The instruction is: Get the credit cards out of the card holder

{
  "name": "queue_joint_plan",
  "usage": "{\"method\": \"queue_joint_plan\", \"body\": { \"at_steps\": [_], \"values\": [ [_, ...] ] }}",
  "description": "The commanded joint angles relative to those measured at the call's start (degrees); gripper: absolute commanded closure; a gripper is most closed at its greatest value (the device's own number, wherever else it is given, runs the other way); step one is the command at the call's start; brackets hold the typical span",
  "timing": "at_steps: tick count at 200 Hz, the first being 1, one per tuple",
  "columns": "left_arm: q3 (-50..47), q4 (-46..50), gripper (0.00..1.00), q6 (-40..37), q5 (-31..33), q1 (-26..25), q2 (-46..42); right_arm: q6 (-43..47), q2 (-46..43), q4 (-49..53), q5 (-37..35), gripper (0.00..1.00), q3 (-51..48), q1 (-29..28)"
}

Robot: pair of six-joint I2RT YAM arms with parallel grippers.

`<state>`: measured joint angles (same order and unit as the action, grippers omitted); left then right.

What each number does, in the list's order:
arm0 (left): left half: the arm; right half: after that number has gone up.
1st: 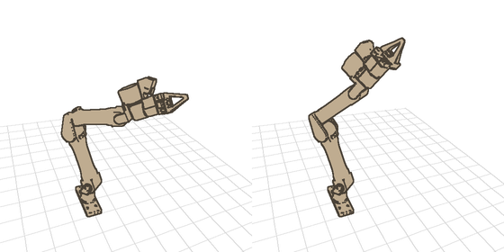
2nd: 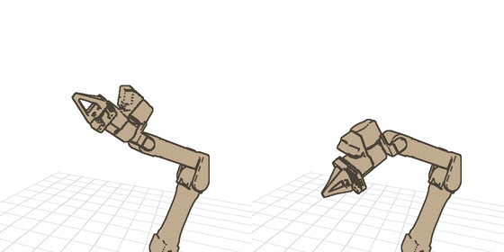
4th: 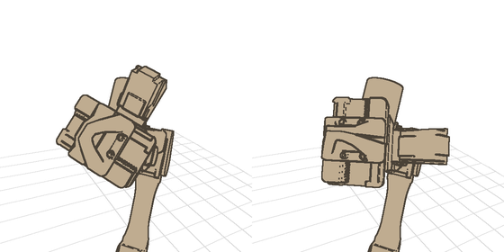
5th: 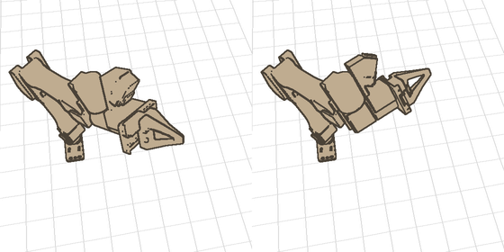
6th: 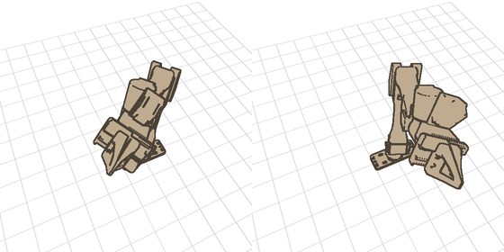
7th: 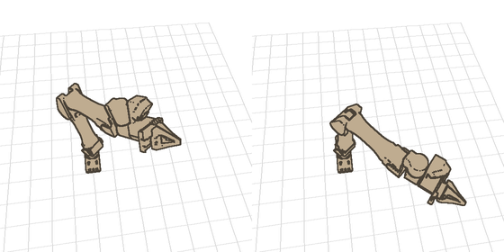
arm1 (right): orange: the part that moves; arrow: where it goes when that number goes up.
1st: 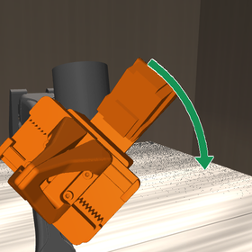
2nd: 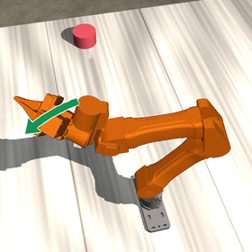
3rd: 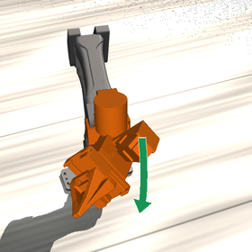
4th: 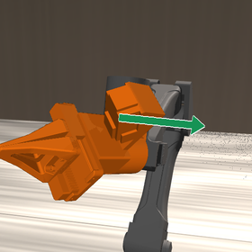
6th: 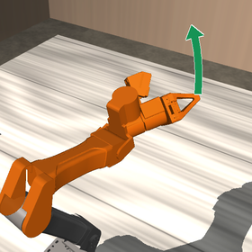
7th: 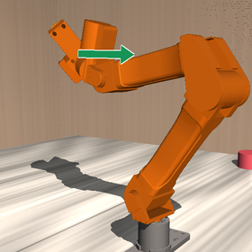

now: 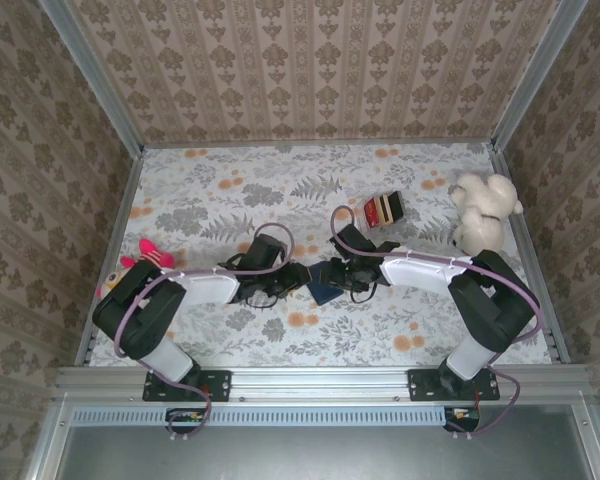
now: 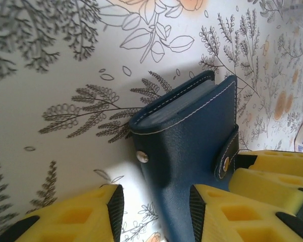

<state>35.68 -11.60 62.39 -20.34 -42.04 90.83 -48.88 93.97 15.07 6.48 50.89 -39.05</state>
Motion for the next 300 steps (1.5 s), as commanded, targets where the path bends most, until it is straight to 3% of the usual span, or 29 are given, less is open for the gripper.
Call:
{"method": "queue_joint_plan", "body": {
  "at_steps": [1, 110, 156, 205, 233, 268, 300],
  "values": [
    [-0.18, -4.64, 0.58, 1.16, -2.09, -0.41, 1.65, -1.08, 1.17, -1.99, 3.34, 0.54, -1.02, 0.11],
    [-2.02, -12.29, 0.61, 0.45, -6.21, -0.46, 5.42, -0.77, 2.66, -4.19, 6.62, 0.61, -1.87, 0.97],
    [-2.37, -14.22, 0.71, -2.52, -7.87, -0.30, 4.07, 1.43, 2.54, -3.82, 7.54, 0.61, -1.94, 2.08],
    [-2.94, -13.68, 0.89, -4.88, -7.46, 0.63, 1.55, 4.75, -2.12, -0.72, 5.82, 0.54, -0.79, 2.84],
    [-2.18, -9.02, 0.93, -7.08, -6.31, 1.12, -1.28, 6.49, -3.92, 2.11, 4.10, 0.47, 0.71, 2.79],
    [3.38, 9.12, 0.93, -14.14, -1.09, 0.51, -5.20, 6.89, -2.67, 4.10, 3.83, 0.42, 3.07, 2.57],
    [4.72, 11.41, 0.94, -15.01, -0.59, 0.12, -5.76, 5.87, -0.51, 1.95, 7.10, 0.42, 4.47, 2.18]
  ]
}}
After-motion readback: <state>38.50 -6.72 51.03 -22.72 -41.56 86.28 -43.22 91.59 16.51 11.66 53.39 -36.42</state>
